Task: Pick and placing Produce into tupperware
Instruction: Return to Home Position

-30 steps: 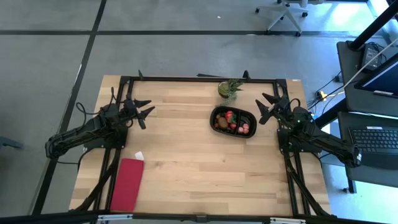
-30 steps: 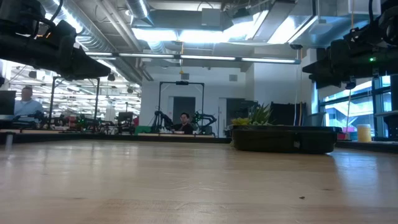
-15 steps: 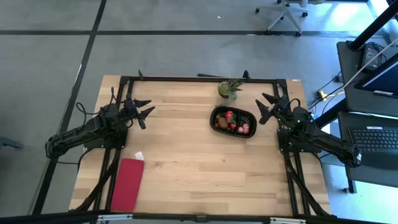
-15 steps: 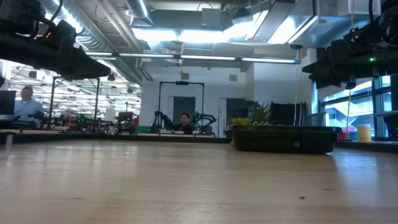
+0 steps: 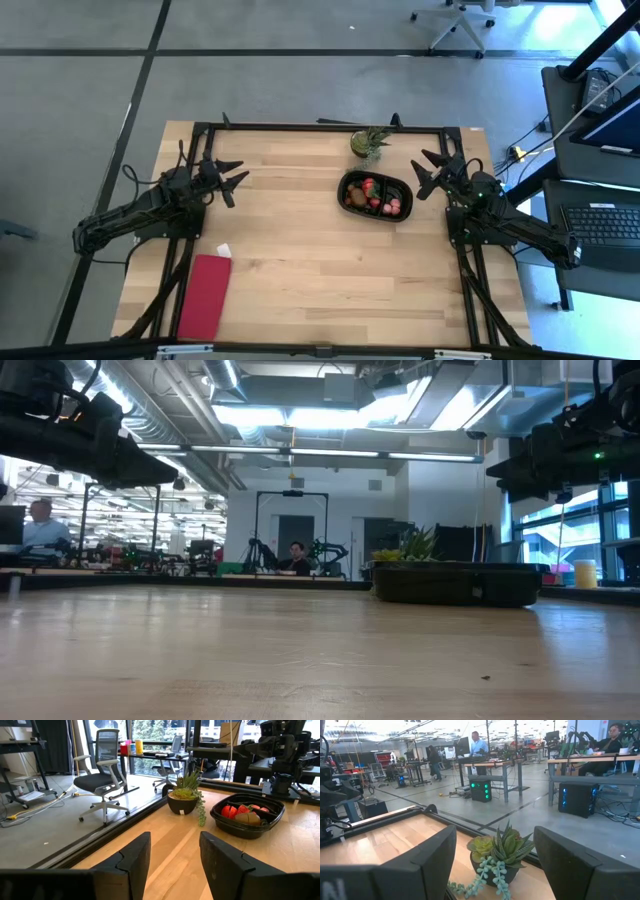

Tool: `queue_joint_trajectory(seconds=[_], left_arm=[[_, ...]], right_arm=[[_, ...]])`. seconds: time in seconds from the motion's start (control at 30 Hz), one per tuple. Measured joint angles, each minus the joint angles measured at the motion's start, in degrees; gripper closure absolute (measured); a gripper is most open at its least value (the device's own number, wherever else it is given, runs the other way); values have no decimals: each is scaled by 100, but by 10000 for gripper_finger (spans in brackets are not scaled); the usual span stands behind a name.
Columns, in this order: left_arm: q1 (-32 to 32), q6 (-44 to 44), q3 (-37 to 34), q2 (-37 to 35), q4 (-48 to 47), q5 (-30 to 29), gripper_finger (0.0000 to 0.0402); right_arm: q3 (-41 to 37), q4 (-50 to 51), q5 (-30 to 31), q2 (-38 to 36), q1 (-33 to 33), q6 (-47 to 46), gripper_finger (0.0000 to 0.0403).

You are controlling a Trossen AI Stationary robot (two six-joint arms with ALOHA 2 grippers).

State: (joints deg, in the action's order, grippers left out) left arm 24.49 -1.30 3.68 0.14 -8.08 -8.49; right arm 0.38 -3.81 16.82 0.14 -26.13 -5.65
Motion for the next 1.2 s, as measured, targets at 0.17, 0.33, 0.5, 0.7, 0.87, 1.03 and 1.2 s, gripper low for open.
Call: queue_joint_trajectory(seconds=[0.17, 0.33, 0.5, 0.7, 0.87, 1.03, 1.2], left_arm=[[-2, 0, 0, 0, 0, 0, 233], [-2, 0, 0, -1, 0, 2, 229], [0, 0, 0, 0, -1, 0, 234], [-1, 0, 0, -1, 0, 0, 240], [-2, 0, 0, 0, -1, 0, 237], [0, 0, 0, 0, 0, 0, 231], [0, 0, 0, 0, 0, 2, 236]], right_arm=[[0, 0, 2, -1, 0, -1, 135], [0, 0, 2, -2, 2, 0, 135], [0, 0, 2, 0, 0, 0, 135], [0, 0, 0, 0, 2, 0, 135], [0, 0, 0, 0, 0, 0, 135], [0, 0, 1, 0, 2, 1, 135], [0, 0, 0, 0, 2, 0, 135]])
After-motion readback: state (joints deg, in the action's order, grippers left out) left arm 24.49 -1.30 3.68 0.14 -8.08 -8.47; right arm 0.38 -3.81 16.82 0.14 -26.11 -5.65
